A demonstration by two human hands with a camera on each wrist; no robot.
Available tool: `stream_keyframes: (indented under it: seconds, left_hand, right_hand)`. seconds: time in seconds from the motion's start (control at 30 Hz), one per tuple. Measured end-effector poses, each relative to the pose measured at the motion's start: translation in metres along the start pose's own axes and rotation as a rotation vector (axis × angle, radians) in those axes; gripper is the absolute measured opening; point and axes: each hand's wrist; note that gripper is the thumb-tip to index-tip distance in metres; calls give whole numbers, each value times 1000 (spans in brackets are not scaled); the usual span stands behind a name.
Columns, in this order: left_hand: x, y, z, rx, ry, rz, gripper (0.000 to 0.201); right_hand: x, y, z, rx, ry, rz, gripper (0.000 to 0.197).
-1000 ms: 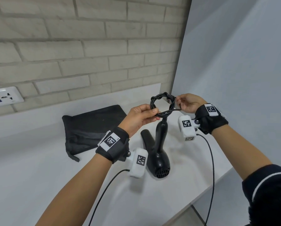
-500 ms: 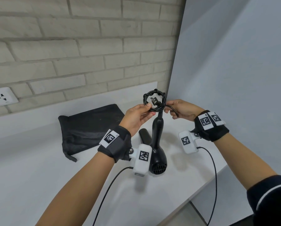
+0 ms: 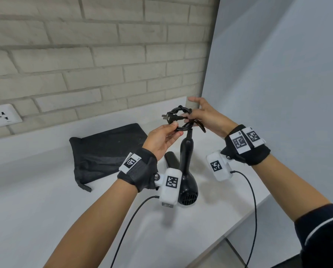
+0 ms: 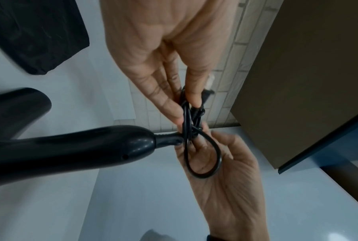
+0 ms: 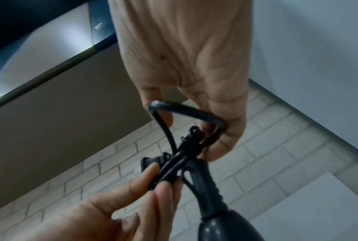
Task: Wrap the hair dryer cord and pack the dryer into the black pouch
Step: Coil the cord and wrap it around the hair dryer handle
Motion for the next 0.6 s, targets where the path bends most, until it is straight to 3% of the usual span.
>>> stream_keyframes:
  seconds: [0.1,0.2,0.4,0.5,0.6]
  left_hand:
    - [4,0,1,9,-25,0,8]
    - [5,1,1,12,-49,7,7]
    - [6,2,1,20,-72,6,7]
    - [8,1,1,23,-92,2,8]
    - [8,-1,0,16,-96,-19,9]
  right_hand:
    - [4,2,2,-150,279,51,49]
    - [6,-1,2,-249,472,79,29]
    - [2,-8,12,-236,776,-34,24]
    - [3,-8,20,-322,787,-45,23]
    - [3,-10,42,-403,657,-158,24]
Point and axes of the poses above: each hand's wrist, its own y-axis away from the middle knuckle, its own x-axis out of the palm, z = x × y, and after that the axes turned 2 degrees about -x, right-handed
